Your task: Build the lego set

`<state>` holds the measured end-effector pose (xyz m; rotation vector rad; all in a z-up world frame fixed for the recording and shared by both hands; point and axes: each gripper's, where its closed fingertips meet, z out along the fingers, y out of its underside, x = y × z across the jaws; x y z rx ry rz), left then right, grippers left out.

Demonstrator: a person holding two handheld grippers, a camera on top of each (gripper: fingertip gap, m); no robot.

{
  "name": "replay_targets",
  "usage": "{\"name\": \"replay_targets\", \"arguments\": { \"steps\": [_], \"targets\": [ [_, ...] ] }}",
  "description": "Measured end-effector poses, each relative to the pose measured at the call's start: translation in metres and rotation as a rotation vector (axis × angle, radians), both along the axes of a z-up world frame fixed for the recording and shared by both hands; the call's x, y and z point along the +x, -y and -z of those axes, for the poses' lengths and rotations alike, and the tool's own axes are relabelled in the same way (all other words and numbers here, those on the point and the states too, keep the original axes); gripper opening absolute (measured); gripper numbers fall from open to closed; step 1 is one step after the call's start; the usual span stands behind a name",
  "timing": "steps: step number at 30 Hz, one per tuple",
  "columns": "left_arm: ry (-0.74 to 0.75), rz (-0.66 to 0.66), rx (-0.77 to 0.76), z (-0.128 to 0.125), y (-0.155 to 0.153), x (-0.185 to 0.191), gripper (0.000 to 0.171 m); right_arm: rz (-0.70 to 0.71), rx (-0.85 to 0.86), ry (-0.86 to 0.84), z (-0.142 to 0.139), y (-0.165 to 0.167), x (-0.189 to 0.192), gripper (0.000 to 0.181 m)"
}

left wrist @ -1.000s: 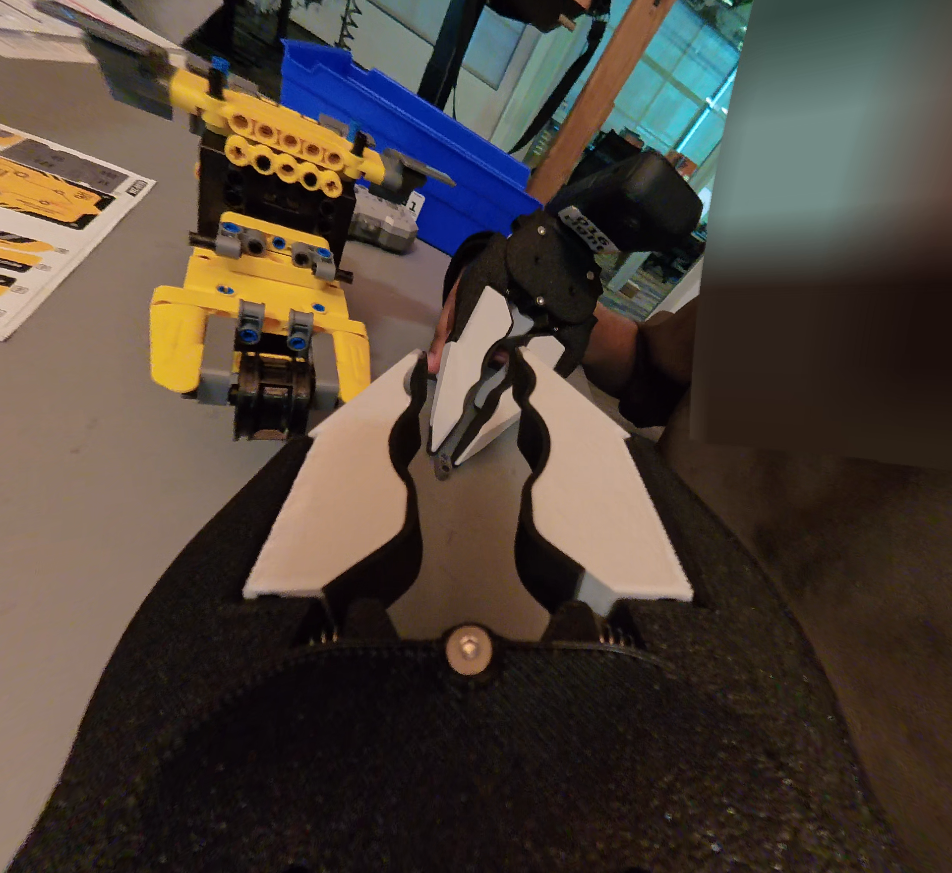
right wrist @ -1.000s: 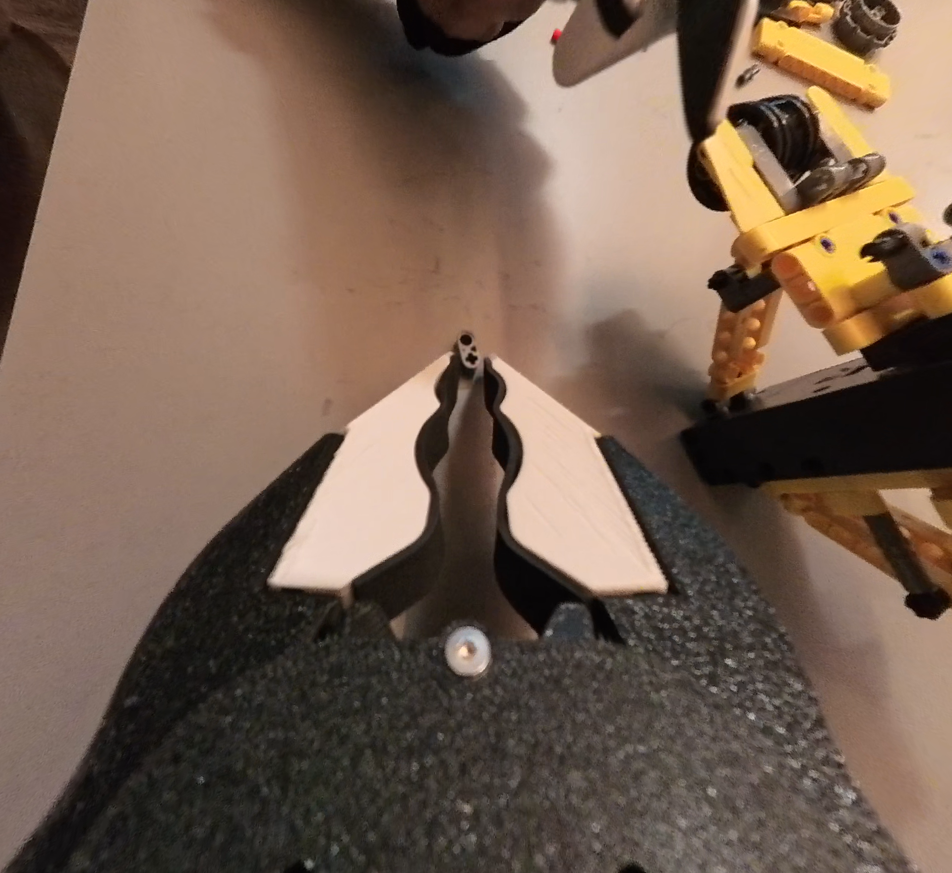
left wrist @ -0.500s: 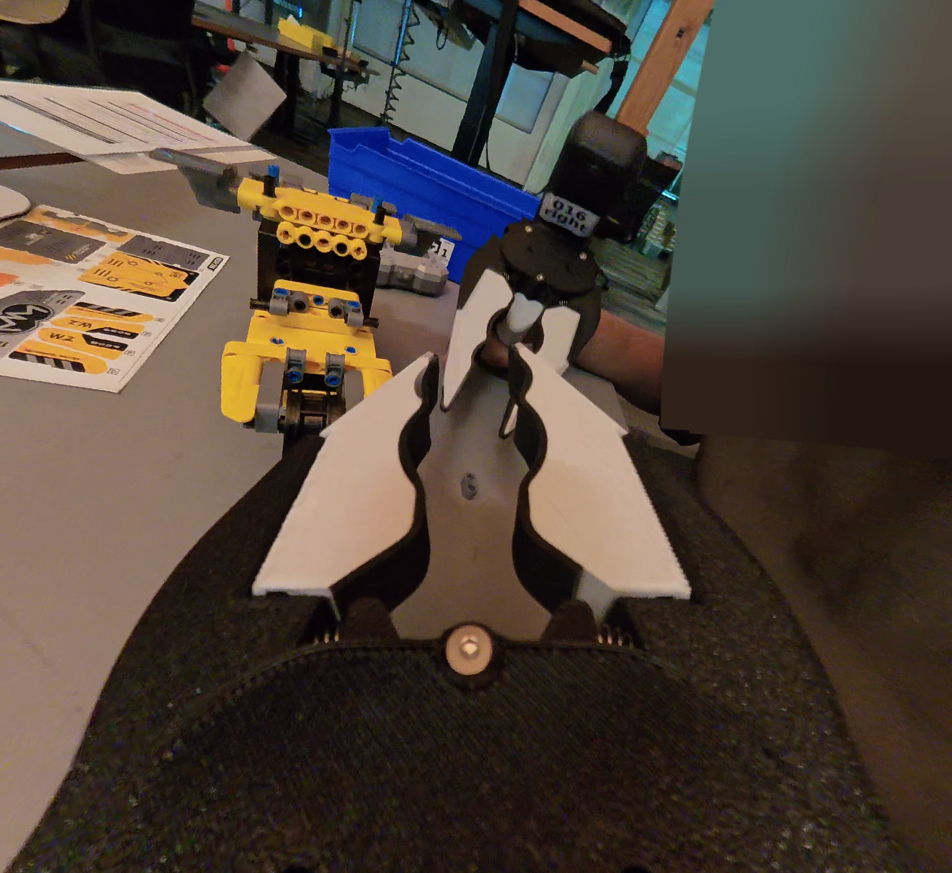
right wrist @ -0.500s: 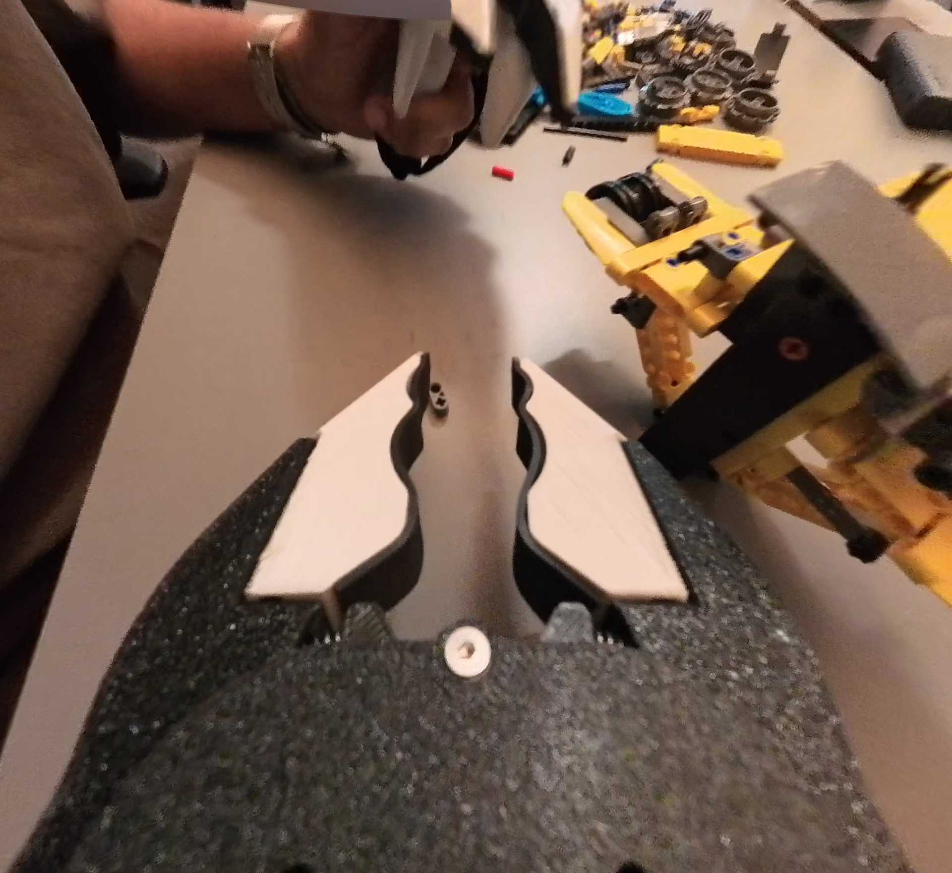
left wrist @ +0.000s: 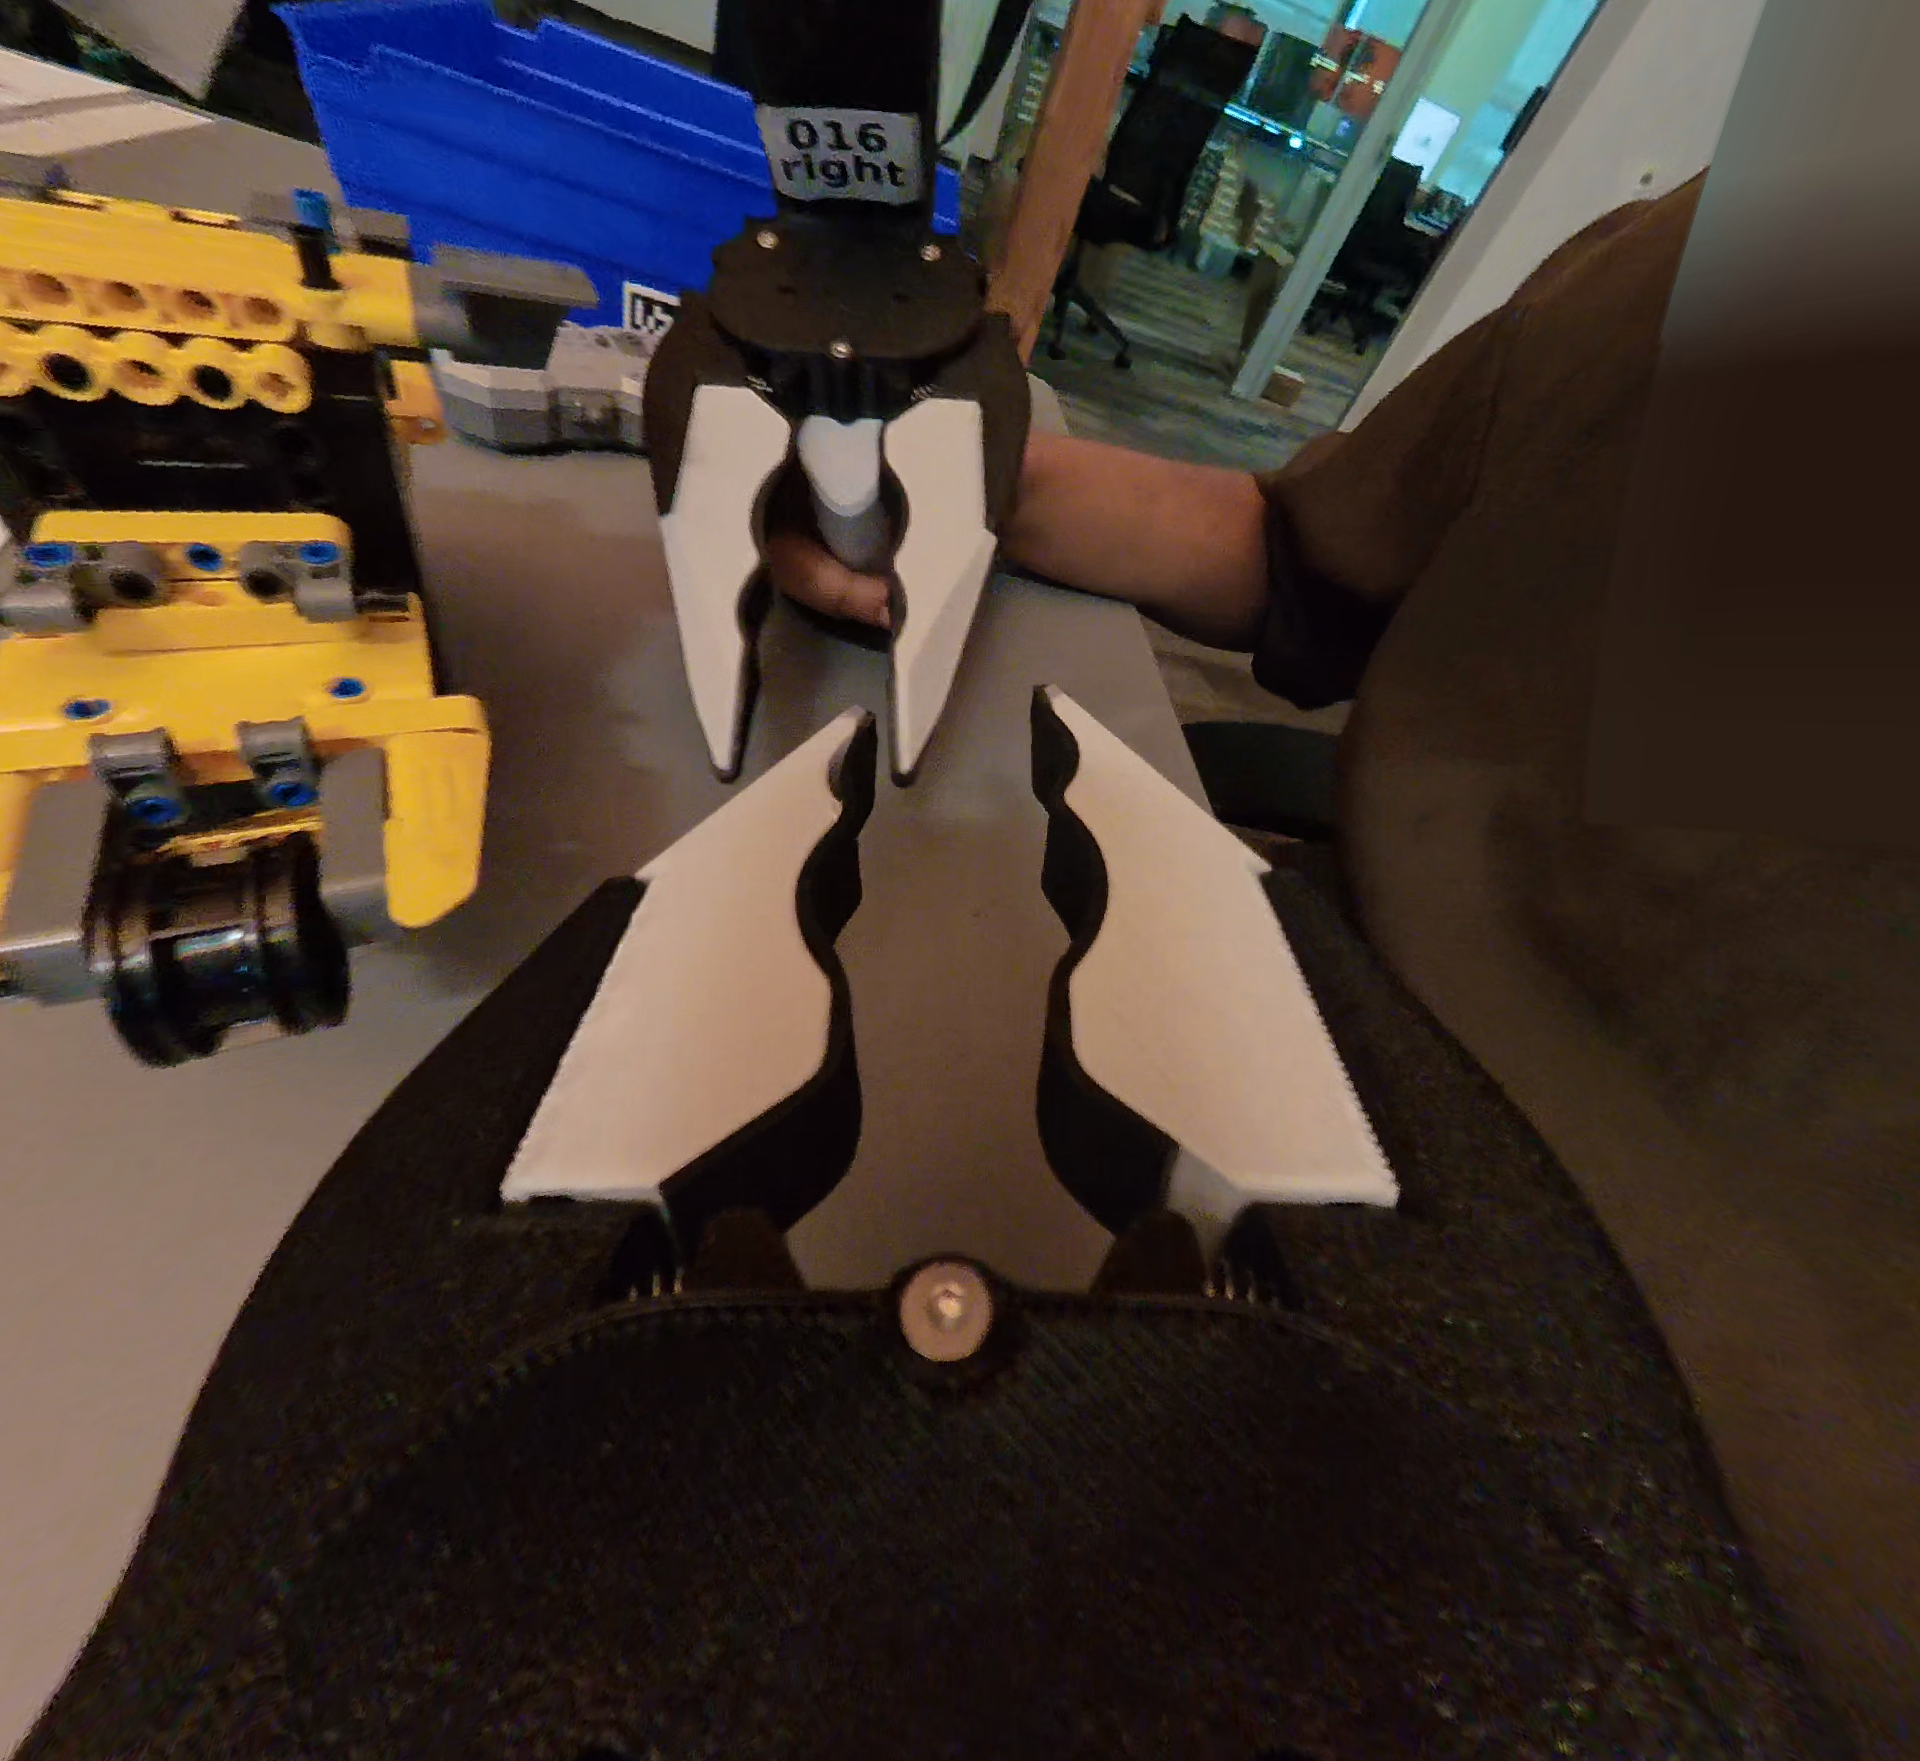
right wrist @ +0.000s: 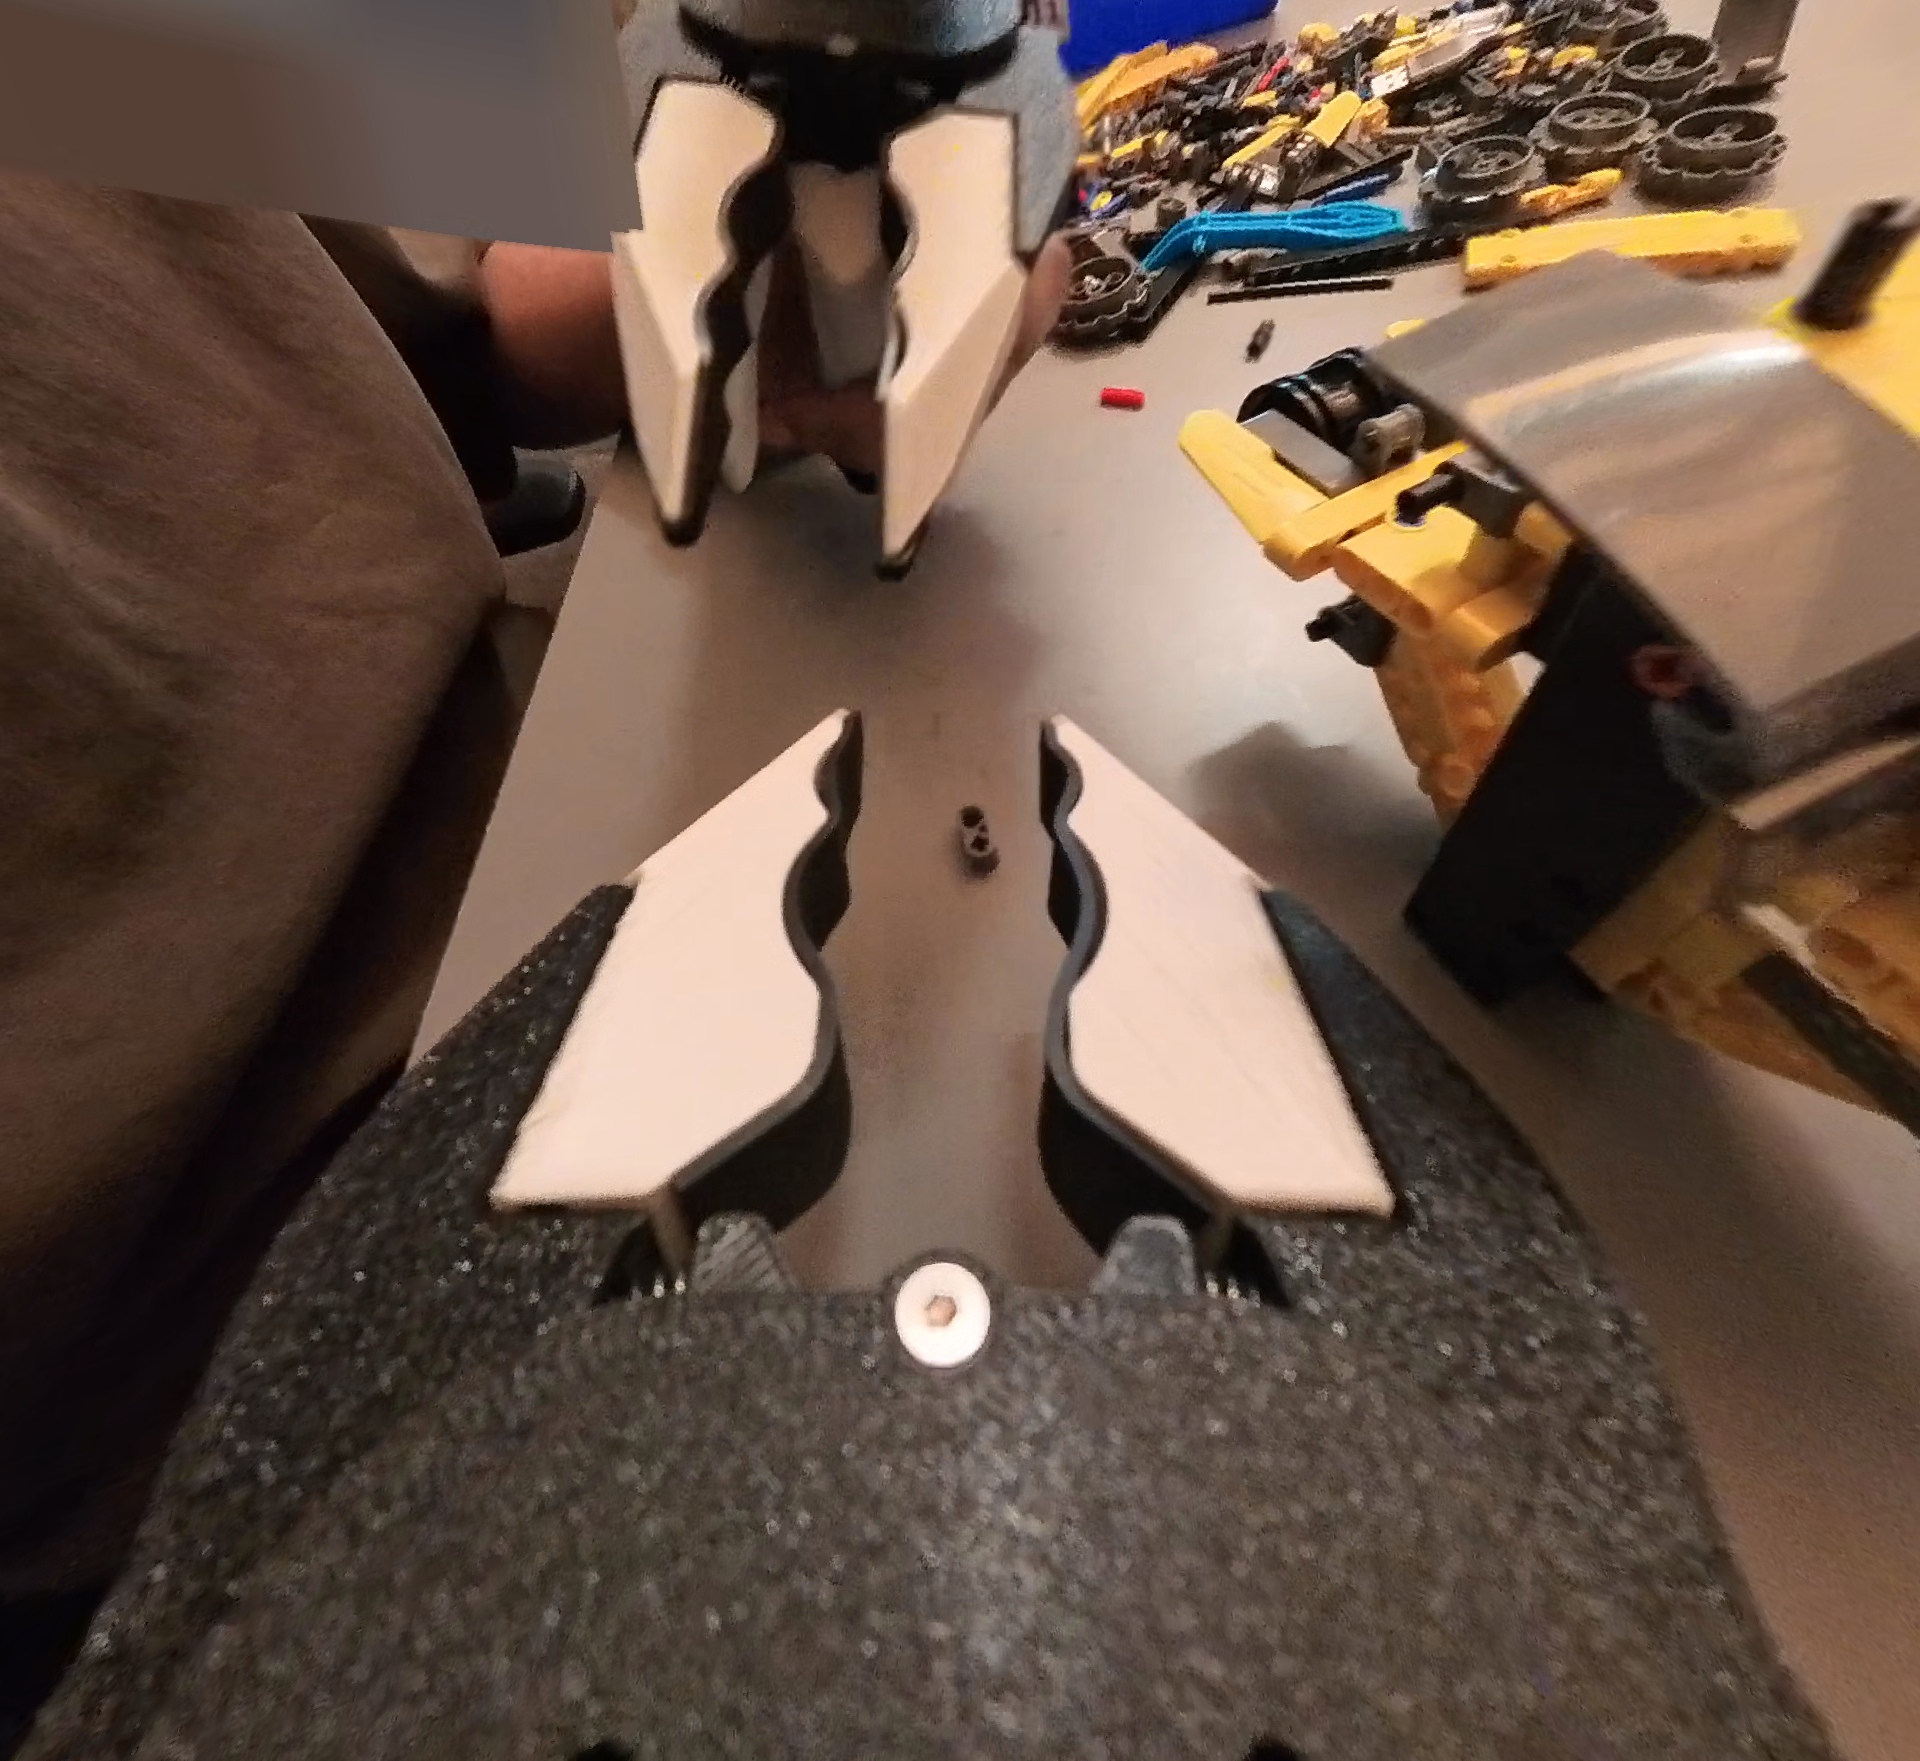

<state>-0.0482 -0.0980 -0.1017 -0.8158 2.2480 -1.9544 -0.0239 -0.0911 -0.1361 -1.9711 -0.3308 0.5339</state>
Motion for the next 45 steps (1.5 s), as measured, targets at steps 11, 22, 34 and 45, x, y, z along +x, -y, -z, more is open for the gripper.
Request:
{"name": "replay_targets", "arguments": {
  "steps": [11, 22, 34, 45],
  "targets": [
    [-0.028, 0.028, -0.008, 0.003, 0.008, -0.004, 0.026, 0.038, -0.020, 0.014, 0.004, -0.004, 0.005, 0.035],
    [-0.074, 0.009, -0.072, 0.002, 0.001, 0.002, 0.025, 0.037, -0.028, 0.049, 0.007, -0.004, 0.003, 0.035],
    [-0.103, 0.024, -0.080, 0.006, 0.005, 0.002, 0.026, 0.046, -0.032, 0.061, 0.008, -0.005, 0.004, 0.035],
    [-0.104, 0.026, -0.091, 0.003, 0.005, 0.001, 0.026, 0.061, -0.033, 0.047, 0.008, -0.005, 0.008, 0.035]
  ]
}}
